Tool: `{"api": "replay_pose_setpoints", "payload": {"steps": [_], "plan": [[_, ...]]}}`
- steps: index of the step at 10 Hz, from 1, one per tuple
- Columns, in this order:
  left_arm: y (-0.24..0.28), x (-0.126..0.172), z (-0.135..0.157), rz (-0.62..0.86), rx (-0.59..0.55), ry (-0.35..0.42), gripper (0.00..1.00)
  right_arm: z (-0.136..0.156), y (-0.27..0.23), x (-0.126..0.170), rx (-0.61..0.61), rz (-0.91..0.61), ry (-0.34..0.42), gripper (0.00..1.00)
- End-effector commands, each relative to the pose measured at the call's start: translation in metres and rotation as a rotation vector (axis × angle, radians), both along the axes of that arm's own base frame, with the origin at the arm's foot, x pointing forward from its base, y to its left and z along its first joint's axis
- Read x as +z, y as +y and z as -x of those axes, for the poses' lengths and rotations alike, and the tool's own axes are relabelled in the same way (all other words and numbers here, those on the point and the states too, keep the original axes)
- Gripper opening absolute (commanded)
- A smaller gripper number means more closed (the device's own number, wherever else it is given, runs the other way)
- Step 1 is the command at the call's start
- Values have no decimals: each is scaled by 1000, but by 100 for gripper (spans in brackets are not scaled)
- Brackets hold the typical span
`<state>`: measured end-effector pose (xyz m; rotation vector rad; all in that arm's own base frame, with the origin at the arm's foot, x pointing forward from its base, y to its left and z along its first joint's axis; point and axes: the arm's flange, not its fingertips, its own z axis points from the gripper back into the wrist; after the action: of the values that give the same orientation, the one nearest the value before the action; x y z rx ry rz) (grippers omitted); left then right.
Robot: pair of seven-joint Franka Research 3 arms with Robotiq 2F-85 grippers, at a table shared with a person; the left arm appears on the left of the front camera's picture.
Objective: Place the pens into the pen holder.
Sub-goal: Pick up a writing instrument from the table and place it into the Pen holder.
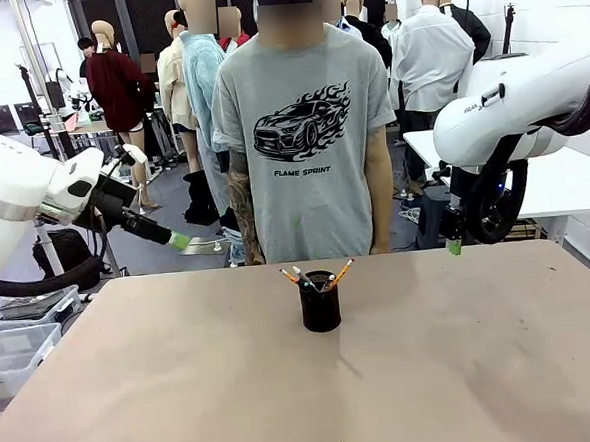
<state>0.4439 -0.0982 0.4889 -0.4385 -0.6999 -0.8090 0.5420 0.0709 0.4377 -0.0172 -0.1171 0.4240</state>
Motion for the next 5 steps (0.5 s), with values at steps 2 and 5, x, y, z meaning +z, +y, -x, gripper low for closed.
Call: {"api": "replay_pose_setpoints", "payload": {"steps": [2, 5], "plan": [[9, 10, 12, -107, 90, 162, 100, 0, -1, -1, 12, -13, -3, 100], [14, -11, 23, -282, 176, 298, 100, 0, -1, -1, 12, -13, -3, 100]]}}
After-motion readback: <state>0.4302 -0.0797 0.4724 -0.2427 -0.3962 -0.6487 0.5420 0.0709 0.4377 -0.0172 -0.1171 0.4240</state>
